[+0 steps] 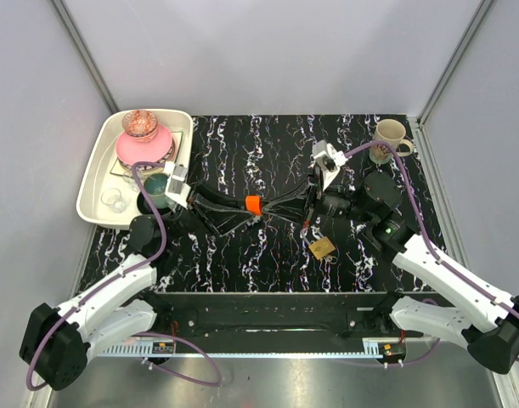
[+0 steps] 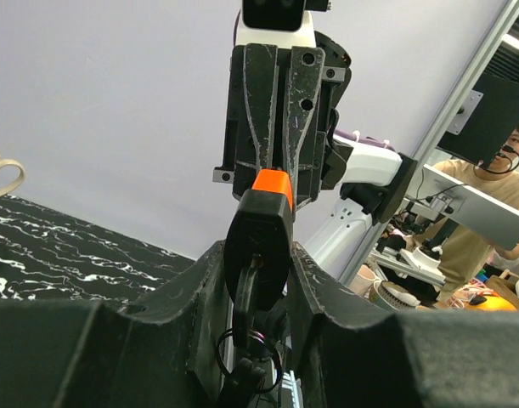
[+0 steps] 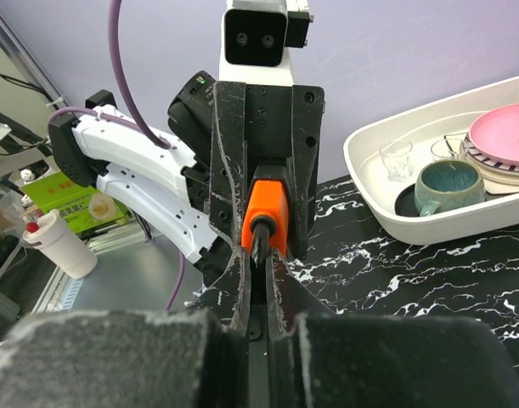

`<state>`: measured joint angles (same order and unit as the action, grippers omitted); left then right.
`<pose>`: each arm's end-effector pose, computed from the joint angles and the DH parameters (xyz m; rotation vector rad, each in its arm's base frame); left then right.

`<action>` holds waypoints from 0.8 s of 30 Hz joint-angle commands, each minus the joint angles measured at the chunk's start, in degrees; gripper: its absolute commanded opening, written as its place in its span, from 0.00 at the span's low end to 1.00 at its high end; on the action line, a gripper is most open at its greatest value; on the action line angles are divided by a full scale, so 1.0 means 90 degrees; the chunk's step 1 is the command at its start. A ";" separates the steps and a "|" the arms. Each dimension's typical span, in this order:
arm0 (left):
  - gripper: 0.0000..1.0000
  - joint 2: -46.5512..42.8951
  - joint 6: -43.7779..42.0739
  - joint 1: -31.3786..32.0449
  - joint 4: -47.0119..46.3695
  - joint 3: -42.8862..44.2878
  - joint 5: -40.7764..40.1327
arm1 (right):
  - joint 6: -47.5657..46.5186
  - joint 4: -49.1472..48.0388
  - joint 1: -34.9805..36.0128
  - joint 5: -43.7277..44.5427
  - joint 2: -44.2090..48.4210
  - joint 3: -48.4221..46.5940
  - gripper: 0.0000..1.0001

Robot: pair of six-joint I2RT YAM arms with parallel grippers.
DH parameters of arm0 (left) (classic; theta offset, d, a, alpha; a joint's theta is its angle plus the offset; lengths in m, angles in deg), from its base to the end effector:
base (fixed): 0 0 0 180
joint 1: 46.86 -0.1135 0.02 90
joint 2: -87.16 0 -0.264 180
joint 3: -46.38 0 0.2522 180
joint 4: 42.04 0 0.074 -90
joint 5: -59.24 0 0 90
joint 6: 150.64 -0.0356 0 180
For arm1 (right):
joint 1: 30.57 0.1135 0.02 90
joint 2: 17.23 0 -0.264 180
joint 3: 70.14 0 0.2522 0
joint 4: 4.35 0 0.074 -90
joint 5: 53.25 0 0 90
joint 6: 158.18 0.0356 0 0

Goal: Lock with the key
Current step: Lock the lock.

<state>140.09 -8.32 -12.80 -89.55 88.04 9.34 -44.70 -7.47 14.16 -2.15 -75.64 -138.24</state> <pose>0.1444 -0.1253 0.3347 0.5660 1.1291 -1.6567 0.1473 0.1774 0.4034 -0.8833 1.2856 1.4192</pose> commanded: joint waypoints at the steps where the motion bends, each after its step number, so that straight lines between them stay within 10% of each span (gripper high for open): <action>1: 0.00 0.0242 -0.0685 0.0170 0.1777 0.0561 0.0232 | 0.0125 0.0236 0.0381 -0.1088 -0.0570 -0.0182 0.00; 14: 0.00 0.0038 -0.1164 0.0229 0.2482 0.0572 -0.0118 | -0.0060 0.0460 0.0479 -0.0797 -0.0571 -0.0163 0.00; 24: 0.00 -0.0705 -0.1574 0.0209 0.3068 0.0425 -0.0608 | -0.0344 0.0851 0.0479 -0.0073 0.0153 0.0033 0.56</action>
<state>133.88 -19.82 -12.08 -65.09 91.49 6.93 -47.84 -0.72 15.19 0.71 -74.26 -138.11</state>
